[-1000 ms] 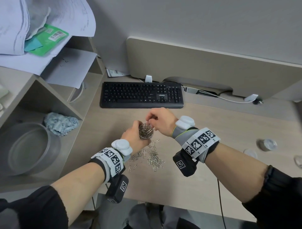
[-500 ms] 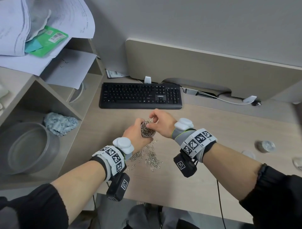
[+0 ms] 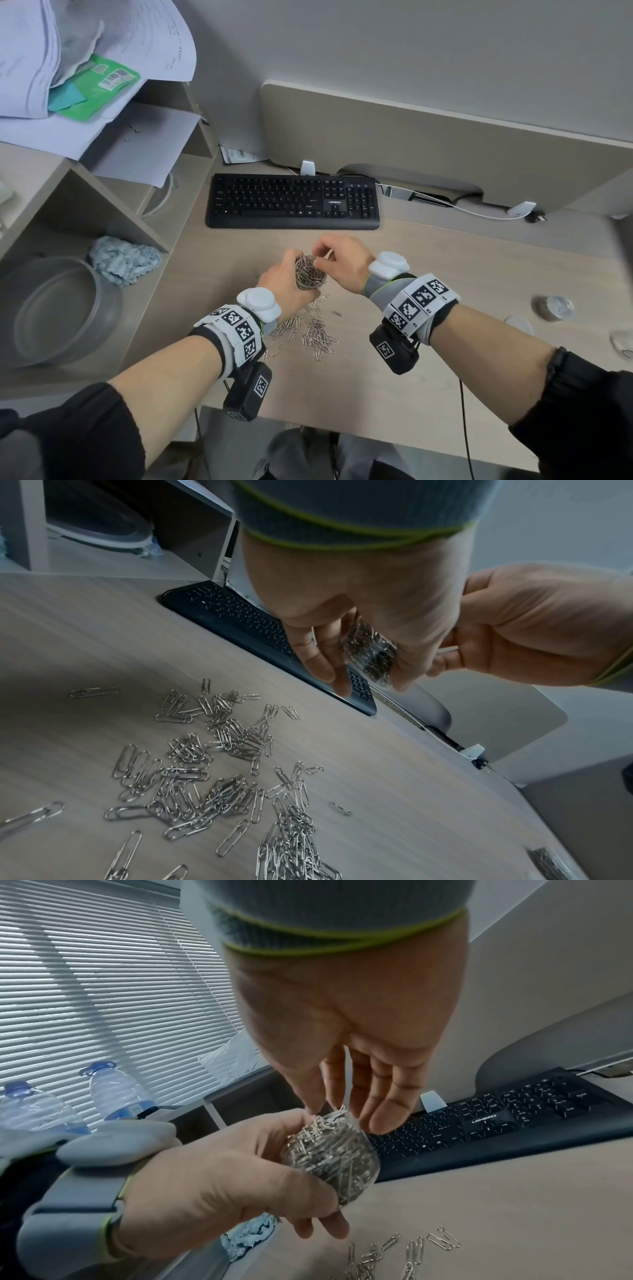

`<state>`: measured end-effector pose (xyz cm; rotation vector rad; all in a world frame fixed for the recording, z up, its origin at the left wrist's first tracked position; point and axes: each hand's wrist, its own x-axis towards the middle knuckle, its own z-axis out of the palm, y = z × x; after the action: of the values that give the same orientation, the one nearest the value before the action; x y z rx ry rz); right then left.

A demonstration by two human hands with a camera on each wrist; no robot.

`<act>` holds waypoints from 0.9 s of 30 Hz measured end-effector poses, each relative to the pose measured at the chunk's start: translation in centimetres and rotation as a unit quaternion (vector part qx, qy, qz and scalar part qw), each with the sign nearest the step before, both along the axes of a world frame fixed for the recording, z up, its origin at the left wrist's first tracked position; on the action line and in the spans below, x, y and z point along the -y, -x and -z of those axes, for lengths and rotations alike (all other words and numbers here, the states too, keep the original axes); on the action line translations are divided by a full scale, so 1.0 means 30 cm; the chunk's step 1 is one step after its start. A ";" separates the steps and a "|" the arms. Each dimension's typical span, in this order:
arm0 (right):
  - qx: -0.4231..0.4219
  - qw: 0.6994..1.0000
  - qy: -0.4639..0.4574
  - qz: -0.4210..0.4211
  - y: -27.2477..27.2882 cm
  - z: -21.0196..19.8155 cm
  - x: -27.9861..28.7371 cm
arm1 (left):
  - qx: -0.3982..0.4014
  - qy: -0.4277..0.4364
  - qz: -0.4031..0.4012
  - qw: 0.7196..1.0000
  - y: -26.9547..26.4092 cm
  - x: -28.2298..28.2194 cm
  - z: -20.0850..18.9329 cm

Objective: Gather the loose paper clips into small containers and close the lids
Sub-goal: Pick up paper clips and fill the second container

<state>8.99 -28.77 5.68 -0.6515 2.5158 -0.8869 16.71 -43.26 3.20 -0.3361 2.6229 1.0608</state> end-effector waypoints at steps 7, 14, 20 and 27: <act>0.021 0.998 -0.053 0.038 0.018 0.023 0.040 | 0.005 0.007 0.018 1.000 0.002 -0.010 0.011; 0.062 0.996 -0.050 0.042 0.013 0.059 0.012 | 0.003 0.007 0.010 1.000 0.008 0.014 0.015; 0.150 0.983 0.021 0.103 0.025 0.038 0.004 | -0.006 -0.010 0.005 1.000 0.017 0.028 0.014; 0.186 0.974 0.043 0.118 0.025 0.047 0.008 | -0.010 -0.016 0.007 1.000 0.022 0.038 0.021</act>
<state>8.25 -29.00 4.25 -0.1844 2.2506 -1.0916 16.06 -44.40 2.57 -0.3011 2.6186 1.1050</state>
